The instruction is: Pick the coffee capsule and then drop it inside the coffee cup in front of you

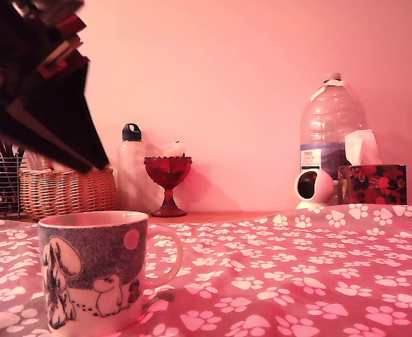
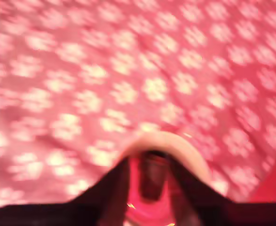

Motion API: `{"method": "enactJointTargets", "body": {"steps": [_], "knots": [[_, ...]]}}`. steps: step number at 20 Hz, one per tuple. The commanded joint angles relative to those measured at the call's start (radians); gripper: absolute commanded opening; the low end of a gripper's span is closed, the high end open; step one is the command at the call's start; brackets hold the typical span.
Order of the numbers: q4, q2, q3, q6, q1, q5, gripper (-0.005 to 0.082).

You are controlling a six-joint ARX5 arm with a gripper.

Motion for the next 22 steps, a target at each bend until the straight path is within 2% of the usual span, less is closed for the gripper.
{"method": "enactJointTargets", "body": {"steps": [1,3,6,13,17,22], "knots": [[0.008,-0.034,-0.004,-0.027,0.010,-0.020,-0.0019],[0.006,-0.074,-0.004,-0.062,0.032,-0.033,-0.0019],[-0.001,-0.129,-0.016,-0.088,0.065,-0.033,-0.0019],[-0.004,-0.200,-0.075,-0.121,0.138,-0.045,-0.0019],[0.019,-0.209,-0.112,-0.135,0.175,-0.101,-0.0019],[0.060,-0.291,-0.200,-0.193,0.215,-0.177,-0.0019]]}}
